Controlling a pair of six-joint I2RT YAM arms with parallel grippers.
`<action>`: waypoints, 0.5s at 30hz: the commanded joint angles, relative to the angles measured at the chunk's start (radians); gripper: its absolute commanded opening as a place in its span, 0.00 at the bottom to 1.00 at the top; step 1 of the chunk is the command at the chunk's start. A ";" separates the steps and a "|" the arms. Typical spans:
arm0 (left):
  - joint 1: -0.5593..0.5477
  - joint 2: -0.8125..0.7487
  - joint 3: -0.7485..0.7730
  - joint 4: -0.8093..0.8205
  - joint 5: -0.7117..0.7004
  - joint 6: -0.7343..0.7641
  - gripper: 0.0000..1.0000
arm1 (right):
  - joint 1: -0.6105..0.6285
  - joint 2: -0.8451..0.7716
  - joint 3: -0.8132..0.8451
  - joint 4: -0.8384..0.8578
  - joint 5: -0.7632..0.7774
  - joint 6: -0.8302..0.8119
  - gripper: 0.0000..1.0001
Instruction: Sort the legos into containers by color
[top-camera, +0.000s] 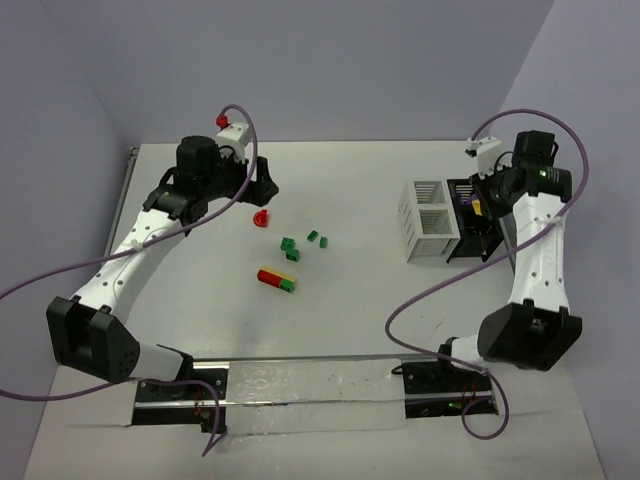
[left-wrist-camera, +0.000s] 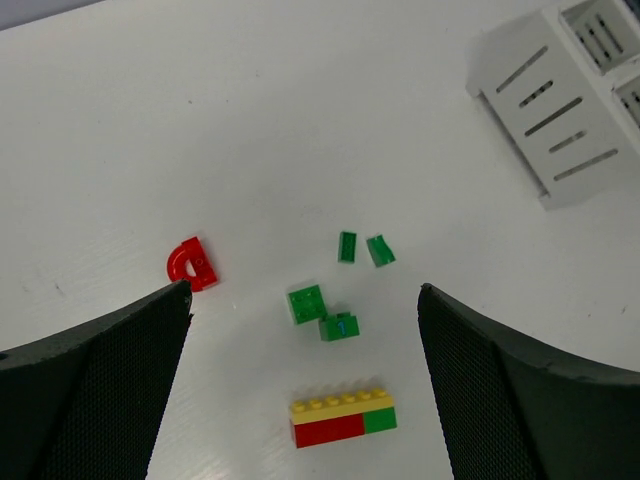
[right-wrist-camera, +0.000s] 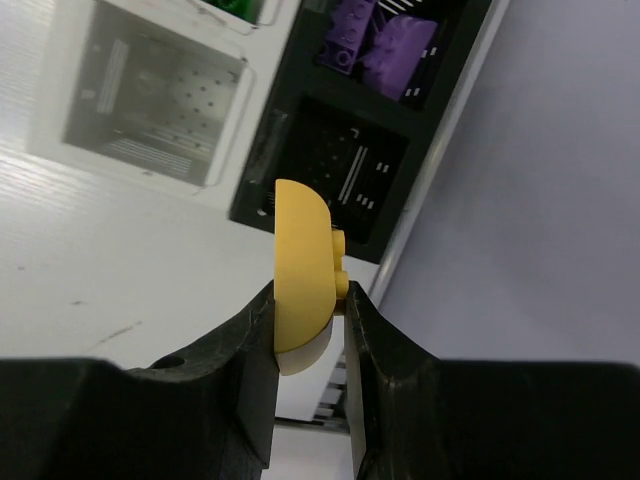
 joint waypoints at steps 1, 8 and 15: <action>-0.012 -0.025 0.049 -0.058 -0.007 0.120 0.99 | -0.033 0.101 0.125 -0.100 0.030 -0.121 0.00; -0.039 -0.012 0.059 -0.088 -0.014 0.175 0.99 | -0.045 0.268 0.226 -0.157 0.067 -0.165 0.00; -0.047 0.003 0.061 -0.093 -0.004 0.188 0.99 | -0.043 0.362 0.254 -0.155 0.096 -0.178 0.00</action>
